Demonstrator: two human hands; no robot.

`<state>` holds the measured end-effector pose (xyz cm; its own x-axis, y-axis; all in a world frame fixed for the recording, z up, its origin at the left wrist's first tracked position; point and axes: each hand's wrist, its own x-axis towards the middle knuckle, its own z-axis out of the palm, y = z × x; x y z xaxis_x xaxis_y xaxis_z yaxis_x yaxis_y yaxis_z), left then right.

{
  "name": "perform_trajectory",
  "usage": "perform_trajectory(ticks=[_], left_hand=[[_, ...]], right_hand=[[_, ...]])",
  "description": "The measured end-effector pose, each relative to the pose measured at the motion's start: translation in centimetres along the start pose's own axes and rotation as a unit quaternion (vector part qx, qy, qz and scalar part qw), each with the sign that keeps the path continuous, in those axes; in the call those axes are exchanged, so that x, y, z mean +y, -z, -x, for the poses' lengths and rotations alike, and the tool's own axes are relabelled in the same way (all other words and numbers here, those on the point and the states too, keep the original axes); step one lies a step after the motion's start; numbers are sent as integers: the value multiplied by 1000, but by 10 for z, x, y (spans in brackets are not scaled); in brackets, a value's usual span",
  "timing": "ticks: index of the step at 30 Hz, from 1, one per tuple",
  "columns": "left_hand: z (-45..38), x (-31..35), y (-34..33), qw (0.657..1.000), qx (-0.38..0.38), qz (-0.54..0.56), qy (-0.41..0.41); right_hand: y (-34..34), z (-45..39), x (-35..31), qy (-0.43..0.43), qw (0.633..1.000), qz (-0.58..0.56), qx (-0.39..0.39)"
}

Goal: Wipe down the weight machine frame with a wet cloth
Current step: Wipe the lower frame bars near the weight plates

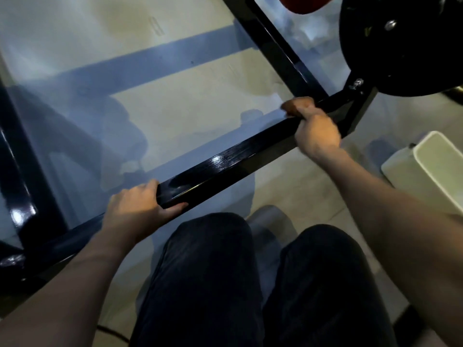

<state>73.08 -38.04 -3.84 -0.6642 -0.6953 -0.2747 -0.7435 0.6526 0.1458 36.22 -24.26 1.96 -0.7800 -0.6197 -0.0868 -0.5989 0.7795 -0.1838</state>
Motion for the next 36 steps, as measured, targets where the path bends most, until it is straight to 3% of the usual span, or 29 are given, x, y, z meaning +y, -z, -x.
perform_trajectory(ticks=[4,8,10,13,17,19,24,28,30,33,36], left_hand=[[0,-1,-1,1000,14,9,3],[2,1,0,1000,25,17,-3],[2,1,0,999,35,14,-9],[3,0,-2,999,42,12,-19],[3,0,-2,999,45,9,-24],[3,1,0,999,37,13,-20],[2,4,4,1000,7,12,4],[2,5,3,999,29,46,-7],[1,3,3,999,29,40,-4],[2,3,3,1000,16,6,-12],[5,5,7,1000,16,-13,-11]], right_hand=[[-29,87,-70,173,982,-57,-54],[-20,98,-53,258,962,-49,-80],[-13,59,-13,215,974,-35,-56],[10,-6,40,55,998,-5,-4],[8,-21,34,-100,994,-20,25],[-3,4,6,-76,997,-11,19],[-18,94,-65,115,985,-114,-53],[-23,121,-77,181,975,-84,-96],[-12,99,-57,143,984,-75,-81],[9,69,-27,6,997,-52,-59],[4,83,-46,-37,997,-31,-58]])
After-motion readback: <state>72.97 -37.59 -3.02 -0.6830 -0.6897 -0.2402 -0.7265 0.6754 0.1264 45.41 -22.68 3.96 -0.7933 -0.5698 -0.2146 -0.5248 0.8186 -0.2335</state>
